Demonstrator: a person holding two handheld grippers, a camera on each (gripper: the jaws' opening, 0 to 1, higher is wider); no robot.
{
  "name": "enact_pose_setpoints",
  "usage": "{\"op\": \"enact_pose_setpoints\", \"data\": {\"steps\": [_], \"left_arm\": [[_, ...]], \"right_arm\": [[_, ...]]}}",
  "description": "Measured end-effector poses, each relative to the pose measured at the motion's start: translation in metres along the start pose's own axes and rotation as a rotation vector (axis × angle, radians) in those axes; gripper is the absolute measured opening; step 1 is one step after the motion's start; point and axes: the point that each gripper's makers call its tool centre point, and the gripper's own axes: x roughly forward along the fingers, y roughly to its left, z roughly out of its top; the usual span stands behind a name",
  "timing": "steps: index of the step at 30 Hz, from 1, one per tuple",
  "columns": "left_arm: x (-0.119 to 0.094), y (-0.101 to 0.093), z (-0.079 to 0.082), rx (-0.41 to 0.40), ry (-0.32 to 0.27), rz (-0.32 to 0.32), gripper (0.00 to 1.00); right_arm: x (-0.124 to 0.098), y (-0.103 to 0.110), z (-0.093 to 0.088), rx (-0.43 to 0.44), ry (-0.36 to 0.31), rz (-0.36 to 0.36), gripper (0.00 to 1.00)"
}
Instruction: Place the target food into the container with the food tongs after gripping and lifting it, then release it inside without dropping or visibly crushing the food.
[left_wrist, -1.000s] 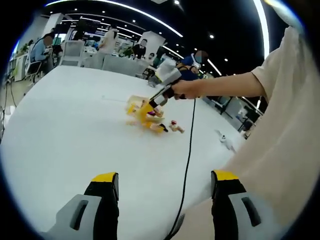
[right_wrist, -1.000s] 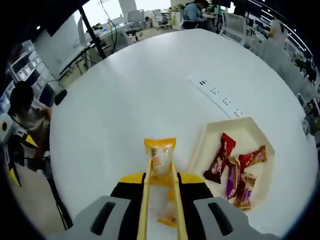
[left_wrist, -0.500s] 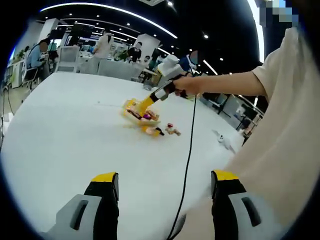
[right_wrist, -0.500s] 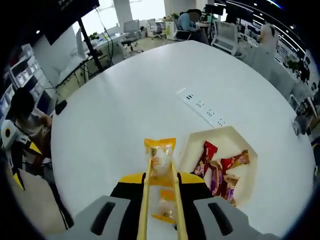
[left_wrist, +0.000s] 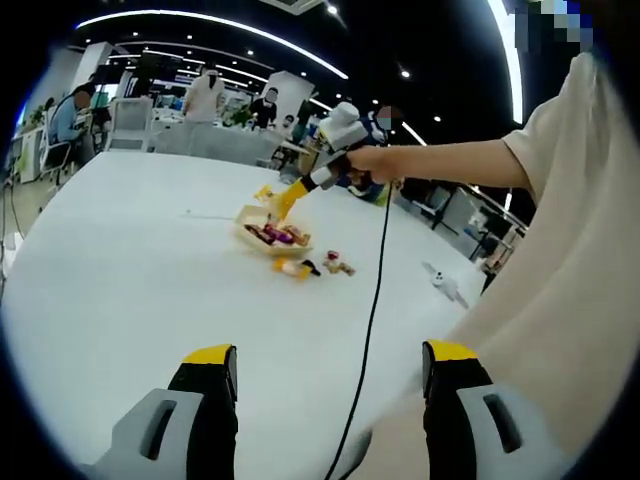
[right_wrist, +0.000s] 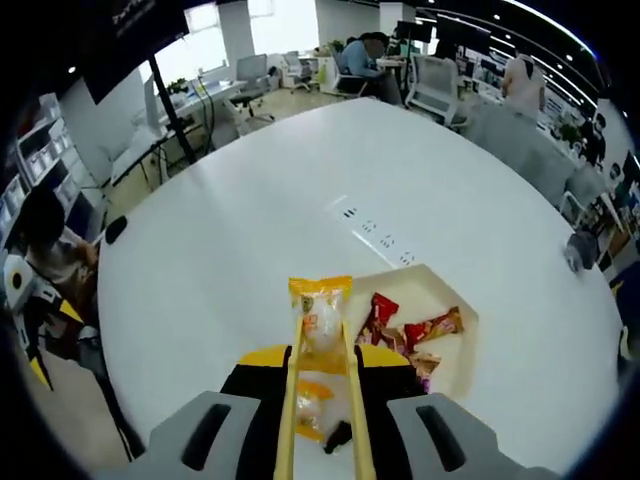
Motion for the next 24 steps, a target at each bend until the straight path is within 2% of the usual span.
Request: {"op": "enact_pose_setpoints", "data": {"steps": [2,24], "left_arm": [[0.000,-0.001,0.001,0.001,-0.003,0.001,0.75],[0.004,0.000,0.002,0.000,-0.006,0.007,0.75]], "right_arm": [[-0.003,-0.003,0.002,0.028,-0.015,0.005,0.24],[-0.021,-0.046,0.014,0.048,-0.055,-0.057,0.24]]}}
